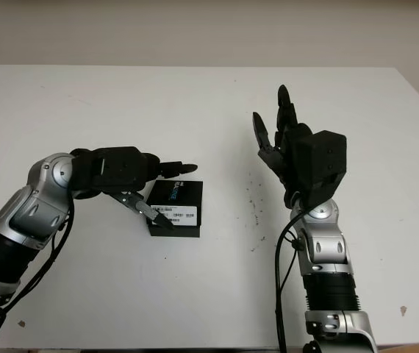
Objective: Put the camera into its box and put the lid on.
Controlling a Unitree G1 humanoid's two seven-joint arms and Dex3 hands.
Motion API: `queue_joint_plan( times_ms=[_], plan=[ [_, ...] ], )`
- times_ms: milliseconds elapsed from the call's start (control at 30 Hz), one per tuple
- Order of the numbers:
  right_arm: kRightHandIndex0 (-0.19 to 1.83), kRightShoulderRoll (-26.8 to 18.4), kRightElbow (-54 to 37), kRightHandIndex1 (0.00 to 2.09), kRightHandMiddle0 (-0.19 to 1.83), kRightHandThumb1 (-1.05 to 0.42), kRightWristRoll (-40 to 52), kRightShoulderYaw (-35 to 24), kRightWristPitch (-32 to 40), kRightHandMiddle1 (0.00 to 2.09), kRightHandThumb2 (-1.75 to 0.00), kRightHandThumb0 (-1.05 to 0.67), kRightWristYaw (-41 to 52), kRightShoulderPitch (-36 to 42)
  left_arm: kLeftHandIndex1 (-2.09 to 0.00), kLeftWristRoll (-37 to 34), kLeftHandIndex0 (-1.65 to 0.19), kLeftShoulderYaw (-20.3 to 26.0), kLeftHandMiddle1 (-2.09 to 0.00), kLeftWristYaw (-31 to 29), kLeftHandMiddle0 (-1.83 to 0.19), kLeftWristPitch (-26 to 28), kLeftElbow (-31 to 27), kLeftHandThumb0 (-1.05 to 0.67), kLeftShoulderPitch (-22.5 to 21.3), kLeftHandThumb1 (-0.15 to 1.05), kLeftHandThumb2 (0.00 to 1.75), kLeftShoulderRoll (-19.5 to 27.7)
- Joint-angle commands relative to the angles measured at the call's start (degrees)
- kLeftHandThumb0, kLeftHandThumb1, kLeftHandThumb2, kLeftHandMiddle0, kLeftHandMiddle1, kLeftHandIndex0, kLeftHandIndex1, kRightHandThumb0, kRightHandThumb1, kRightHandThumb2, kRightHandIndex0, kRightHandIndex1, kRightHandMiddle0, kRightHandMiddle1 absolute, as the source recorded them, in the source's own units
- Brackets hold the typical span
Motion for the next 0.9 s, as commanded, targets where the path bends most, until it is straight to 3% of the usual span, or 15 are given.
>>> queue_joint_plan(
  times_ms=[0,333,433,500,600,767,867],
  plan=[
    [-0.17,0.03,-0.19,0.06,-0.12,-1.05,0.01,-0.14,-0.15,0.06,-0.46,-0.53,-0.03,-0.67,-0.11,0.2,-0.01,-0.22,-0.15,0.29,-0.14,0.2,-1.01,-0.66,0.19,0.91,0.07,0.04],
    [-0.18,0.04,-0.81,0.05,-0.12,-1.05,0.25,-0.22,0.49,0.05,-0.47,-0.52,0.03,-0.62,-0.12,1.23,-0.03,-0.63,-0.16,1.61,-0.14,-2.55,-1.01,-0.67,0.95,0.87,0.04,0.2],
    [-0.17,-0.02,-0.78,0.06,-0.12,-1.05,-0.06,-0.07,0.26,0.05,-0.47,-0.52,-0.07,-0.61,-0.16,1.9,-0.06,-0.66,-0.25,2.74,-0.14,-4.02,-1.14,-0.62,1.58,0.84,0.04,0.27],
    [-0.17,0.04,-0.87,0.06,-0.12,-1.05,-0.01,-0.09,0.33,0.05,-0.46,-0.53,-0.08,-0.57,-0.37,2.54,-0.04,-0.75,-0.75,3.45,0.03,-5.02,-1.58,-0.59,2.08,0.84,0.05,0.43],
    [-0.18,0.02,-0.7,0.05,-0.13,-1.05,0.34,-0.25,0.21,0.05,-0.46,-0.53,0.27,-0.55,-0.94,3.03,0.1,-0.69,-1.24,4.37,0.02,-6.21,-1.89,-0.51,2.74,0.85,0.05,0.49],
    [-0.18,0.07,-1.12,0.05,-0.12,-1.05,0.15,-0.22,0.72,0.05,-0.46,-0.52,-0.19,-0.45,-1.29,2.97,-0.01,-0.34,-1.51,6.59,-0.19,-9.75,-1.15,-0.35,3.68,0.85,0.05,0.41],
    [-0.19,0.01,-1.03,0.05,-0.12,-1.05,0.2,-0.26,0.82,0.05,-0.47,-0.52,-0.2,-0.46,-1.58,2.81,-0.09,0.0,-1.67,7.47,-0.26,-10.95,-0.9,-0.34,4.0,0.87,0.06,0.27]
  ],
)
